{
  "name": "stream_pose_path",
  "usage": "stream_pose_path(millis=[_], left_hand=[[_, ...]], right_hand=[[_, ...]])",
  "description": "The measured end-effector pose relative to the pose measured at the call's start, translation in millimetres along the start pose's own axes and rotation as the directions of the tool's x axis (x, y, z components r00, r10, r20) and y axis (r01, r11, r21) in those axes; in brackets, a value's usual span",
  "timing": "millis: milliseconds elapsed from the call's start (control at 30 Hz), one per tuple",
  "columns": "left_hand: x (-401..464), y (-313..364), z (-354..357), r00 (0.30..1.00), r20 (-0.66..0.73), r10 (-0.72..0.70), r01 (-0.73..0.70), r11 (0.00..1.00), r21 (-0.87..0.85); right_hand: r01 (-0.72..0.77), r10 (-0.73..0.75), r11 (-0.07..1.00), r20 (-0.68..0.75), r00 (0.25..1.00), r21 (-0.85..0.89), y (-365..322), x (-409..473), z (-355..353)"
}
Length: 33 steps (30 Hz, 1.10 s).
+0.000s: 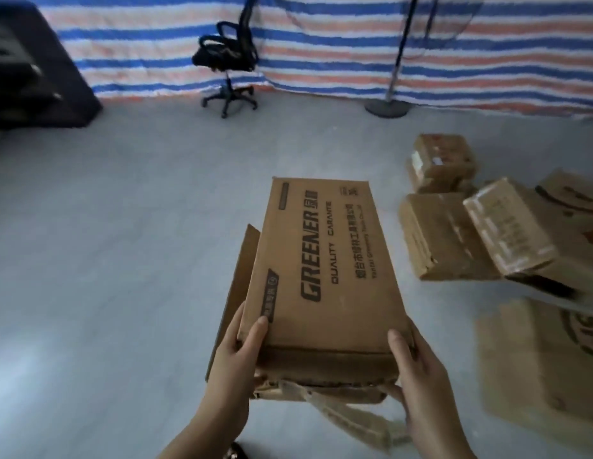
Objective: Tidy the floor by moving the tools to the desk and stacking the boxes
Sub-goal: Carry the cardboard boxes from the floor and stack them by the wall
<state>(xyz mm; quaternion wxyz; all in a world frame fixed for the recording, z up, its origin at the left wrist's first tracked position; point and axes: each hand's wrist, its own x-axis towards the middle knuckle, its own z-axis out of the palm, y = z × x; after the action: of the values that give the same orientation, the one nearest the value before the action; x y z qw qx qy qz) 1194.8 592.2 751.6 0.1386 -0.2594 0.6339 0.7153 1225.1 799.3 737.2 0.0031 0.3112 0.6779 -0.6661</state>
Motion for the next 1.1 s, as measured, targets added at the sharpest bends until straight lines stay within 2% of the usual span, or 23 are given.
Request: stream_pose_path(millis=[100, 233, 367, 433, 500, 767, 1000, 1100], left_hand=[[11.6, 26.6, -80.7, 0.989, -0.145, 0.034, -0.049, 0.993, -0.105], [21.9, 57.2, -186.1, 0.938, -0.341, 0.059, -0.130, 0.973, -0.190], [20.9, 78.3, -274.7, 0.860, -0.510, 0.024, -0.189, 0.942, -0.276], [20.3, 83.3, -315.2, 0.814, -0.580, -0.012, -0.225, 0.915, -0.334], [22.6, 87.4, -333.7, 0.792, -0.610, -0.029, -0.250, 0.896, -0.367], [70.6, 116.8, -404.3, 0.603, -0.781, -0.162, -0.373, 0.808, -0.455], [143.4, 170.5, -446.5, 0.459, -0.855, -0.243, -0.524, 0.703, -0.481], [167.0, 187.1, -470.4, 0.420, -0.874, -0.245, -0.572, 0.676, -0.465]], right_hand=[[0.032, -0.026, 0.999, 0.132, 0.991, -0.044, -15.9, -0.2, 93.2], [0.046, -0.020, 0.996, 0.306, 0.952, -0.079, -29.1, -10.5, 220.8], [0.083, -0.020, 0.990, 0.462, 0.886, -0.115, -41.2, -31.2, 328.1], [0.120, -0.018, 0.983, 0.565, 0.825, -0.143, -47.0, -38.7, 380.5], [0.173, -0.030, 0.970, 0.624, 0.781, -0.171, -50.9, -38.3, 408.4], [0.303, 0.006, 0.931, 0.839, 0.544, -0.203, -68.7, -16.2, 564.1], [0.424, 0.035, 0.886, 0.940, 0.340, -0.186, -113.6, 21.5, 705.4], [0.452, 0.075, 0.873, 0.965, 0.250, -0.185, -126.5, 21.1, 763.2]])
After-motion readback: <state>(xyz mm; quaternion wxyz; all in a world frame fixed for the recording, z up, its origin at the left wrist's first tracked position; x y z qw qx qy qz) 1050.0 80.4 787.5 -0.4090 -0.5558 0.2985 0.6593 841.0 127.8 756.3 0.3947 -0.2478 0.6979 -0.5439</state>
